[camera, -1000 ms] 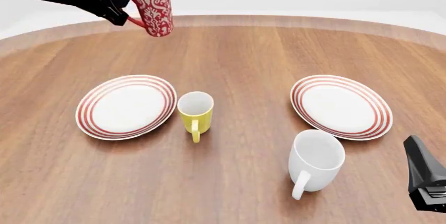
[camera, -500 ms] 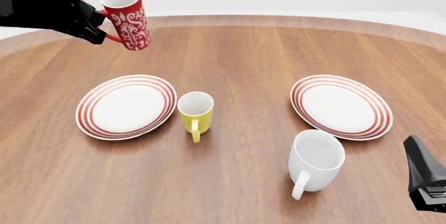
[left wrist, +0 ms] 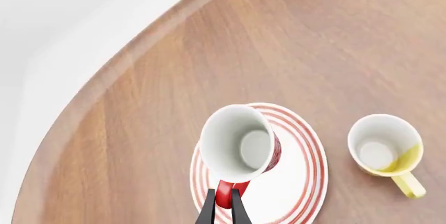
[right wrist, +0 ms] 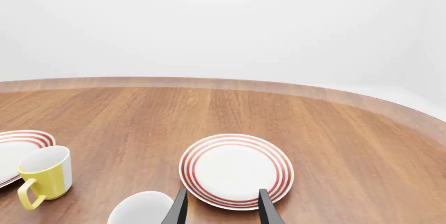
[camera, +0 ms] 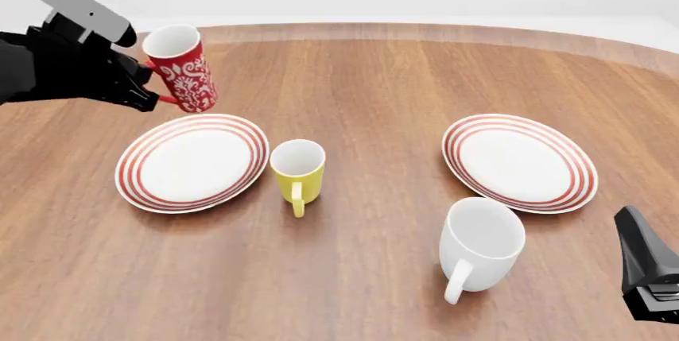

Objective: Put the red mug on the left plate.

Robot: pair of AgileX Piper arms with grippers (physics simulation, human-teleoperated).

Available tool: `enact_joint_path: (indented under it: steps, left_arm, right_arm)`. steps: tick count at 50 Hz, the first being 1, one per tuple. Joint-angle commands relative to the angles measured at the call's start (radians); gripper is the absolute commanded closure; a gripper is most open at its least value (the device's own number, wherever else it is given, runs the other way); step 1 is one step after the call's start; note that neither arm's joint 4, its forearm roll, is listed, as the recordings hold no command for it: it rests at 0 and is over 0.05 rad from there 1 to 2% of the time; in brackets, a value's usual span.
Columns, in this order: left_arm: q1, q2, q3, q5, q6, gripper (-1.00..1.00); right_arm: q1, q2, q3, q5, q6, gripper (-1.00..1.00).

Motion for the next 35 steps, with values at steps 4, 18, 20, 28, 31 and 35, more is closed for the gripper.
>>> enact_joint_path:
  steps: [4,18,20,28,31,35]
  left_arm:
    - [0.036,-0.007,0.159,-0.127,-0.031,1.00]
    - [0.055,-0.022,0.239,-0.190,-0.059,1.00]
    - [0.056,-0.022,0.242,-0.194,-0.057,1.00]
    - [0.049,-0.021,0.244,-0.201,-0.078,1.00]
    - [0.053,-0.010,0.241,-0.207,-0.077,1.00]
    - [0.053,0.006,0.249,-0.228,-0.071,1.00]
  right_arm:
    - [0.000,0.000,0.000,0.000,0.000,-1.00]
    - [0.000,0.000,0.000,0.000,0.000,-1.00]
    - [0.000,0.000,0.000,0.000,0.000,-1.00]
    - [0.000,0.000,0.000,0.000,0.000,-1.00]
    - [0.000,0.000,0.000,0.000,0.000,-1.00]
    - [0.000,0.000,0.000,0.000,0.000,-1.00]
